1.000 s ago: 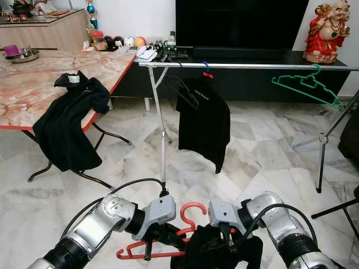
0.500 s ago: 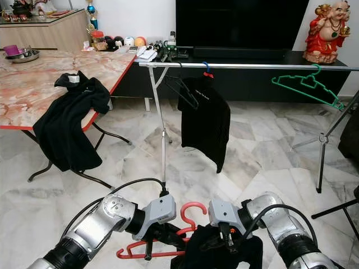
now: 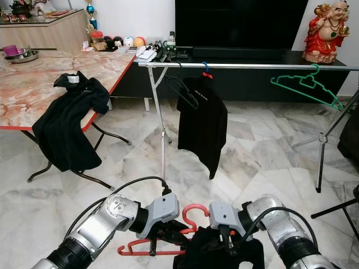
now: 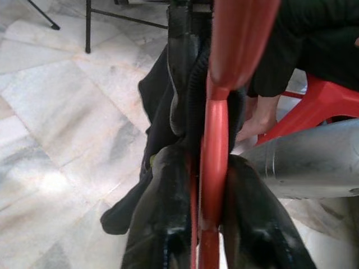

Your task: Hang hanger

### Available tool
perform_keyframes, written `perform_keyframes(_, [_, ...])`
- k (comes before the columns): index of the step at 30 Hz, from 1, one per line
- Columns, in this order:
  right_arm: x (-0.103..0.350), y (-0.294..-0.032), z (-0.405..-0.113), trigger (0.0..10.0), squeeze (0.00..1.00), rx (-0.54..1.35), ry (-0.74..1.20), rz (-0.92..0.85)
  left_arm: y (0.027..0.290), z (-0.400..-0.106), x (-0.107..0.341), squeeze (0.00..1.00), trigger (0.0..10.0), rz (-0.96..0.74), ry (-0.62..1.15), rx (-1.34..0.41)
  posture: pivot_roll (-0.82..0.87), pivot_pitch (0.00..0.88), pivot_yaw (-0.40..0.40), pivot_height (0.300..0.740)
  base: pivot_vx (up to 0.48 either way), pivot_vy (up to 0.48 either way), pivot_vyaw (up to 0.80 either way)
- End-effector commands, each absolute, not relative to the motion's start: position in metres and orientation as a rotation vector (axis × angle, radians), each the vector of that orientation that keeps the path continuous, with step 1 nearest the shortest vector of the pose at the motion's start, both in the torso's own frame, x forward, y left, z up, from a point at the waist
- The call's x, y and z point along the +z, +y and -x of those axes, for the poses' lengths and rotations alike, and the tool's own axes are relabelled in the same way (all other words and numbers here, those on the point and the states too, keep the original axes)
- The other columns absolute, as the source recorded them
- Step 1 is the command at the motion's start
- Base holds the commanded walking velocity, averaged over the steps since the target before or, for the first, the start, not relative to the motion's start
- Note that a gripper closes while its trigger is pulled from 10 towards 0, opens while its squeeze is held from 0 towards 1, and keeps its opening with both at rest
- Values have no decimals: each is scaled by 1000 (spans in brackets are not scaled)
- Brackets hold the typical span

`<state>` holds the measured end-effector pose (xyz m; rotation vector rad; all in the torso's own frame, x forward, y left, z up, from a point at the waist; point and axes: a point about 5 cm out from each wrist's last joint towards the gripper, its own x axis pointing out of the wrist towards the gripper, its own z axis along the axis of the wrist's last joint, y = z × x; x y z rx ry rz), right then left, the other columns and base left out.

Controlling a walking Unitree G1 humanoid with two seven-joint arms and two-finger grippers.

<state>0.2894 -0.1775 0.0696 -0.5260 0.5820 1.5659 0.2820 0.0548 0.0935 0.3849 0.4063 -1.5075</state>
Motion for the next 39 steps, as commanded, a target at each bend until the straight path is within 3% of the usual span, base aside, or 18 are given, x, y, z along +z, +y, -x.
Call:
perform_keyframes(1, [64,-177,-285,0,0,1592,611,537,59,-288,107,1000,10000,-385,352,-1485,39,2,-17,740,0,0,0])
perform_keyframes(10, [57,-188,-281,0,0,1541,652,558,99,-293,106,1000,10000,-427,423,-1401,46,14,-16,740,0,0,0])
perform_keyframes(20, [75,-217,-300,0,0,1246,563,486,137,-288,88,1000,10000,-327,467,-1164,38,23,-15,740,0,0,0])
perform_keyframes(29, [113,-218,-322,0,0,1132,381,420,124,-271,58,1000,10000,-240,535,-1147,28,31,-10,740,0,0,0])
perform_keyframes(36, [143,-200,-333,0,0,1156,246,400,110,-281,44,1000,10000,-268,510,-1008,25,28,-10,740,0,0,0])
perform_keyframes(37, [150,-194,-333,0,0,1178,217,398,108,-288,42,698,10000,-267,494,-936,25,28,-10,740,0,0,0])
perform_keyframes(38, [152,-192,-333,0,0,1185,208,396,108,-290,42,698,10000,-270,484,-919,23,27,-10,740,0,0,0])
perform_keyframes(39, [156,-188,-333,0,0,1203,189,398,108,-294,41,0,10000,-290,462,-865,22,28,-11,740,0,0,0])
